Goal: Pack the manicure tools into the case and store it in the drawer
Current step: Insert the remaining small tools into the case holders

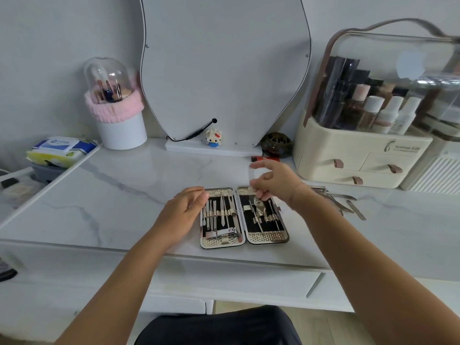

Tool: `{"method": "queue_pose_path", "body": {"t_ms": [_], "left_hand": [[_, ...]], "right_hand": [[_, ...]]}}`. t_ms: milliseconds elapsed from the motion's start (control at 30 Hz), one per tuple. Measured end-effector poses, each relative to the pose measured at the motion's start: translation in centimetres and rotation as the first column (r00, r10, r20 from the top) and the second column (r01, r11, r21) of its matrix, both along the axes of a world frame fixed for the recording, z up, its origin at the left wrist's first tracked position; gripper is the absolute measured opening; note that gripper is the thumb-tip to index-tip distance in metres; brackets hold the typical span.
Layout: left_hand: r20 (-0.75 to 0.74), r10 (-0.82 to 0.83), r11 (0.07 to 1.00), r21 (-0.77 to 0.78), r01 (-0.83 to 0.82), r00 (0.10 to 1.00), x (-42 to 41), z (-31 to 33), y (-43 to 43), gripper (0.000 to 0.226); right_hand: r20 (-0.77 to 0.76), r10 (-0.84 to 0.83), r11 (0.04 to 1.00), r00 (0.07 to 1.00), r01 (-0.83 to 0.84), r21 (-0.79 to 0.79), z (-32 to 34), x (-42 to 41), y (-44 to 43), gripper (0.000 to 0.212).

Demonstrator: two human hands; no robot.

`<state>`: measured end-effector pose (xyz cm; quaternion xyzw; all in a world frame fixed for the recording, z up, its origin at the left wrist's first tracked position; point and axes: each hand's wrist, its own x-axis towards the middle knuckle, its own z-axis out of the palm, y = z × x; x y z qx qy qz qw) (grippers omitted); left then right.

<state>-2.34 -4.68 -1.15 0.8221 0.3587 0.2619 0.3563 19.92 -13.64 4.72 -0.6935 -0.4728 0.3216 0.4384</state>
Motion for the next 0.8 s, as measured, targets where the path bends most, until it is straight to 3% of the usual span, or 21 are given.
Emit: {"method": "queue_pose_path", "body": {"t_ms": [333,533,800], "left_hand": [[-0.021,-0.008,0.999,0.038,0.009,1.0,0.2,-0.3,0.3,0.065],[-0.03,-0.014,0.998,0.057,0.016,0.999,0.1,-0.4,0.4,0.064],[-0.042,-0.017,0.998,0.055,0.019,0.999,0.2,-0.2,0.3,0.065]], "right_hand": [[0.131,-0.005,0.999,0.991,0.011,-0.05,-1.5,0.2,2.4,0.038],[0.202,0.119,0.989,0.972,-0.098,-0.109,-1.4,0.2,2.0,0.032],[0.426,0.171,0.982,0.888,-0.117,-0.149,-1.3,-0.7,1.4,0.014]]}}
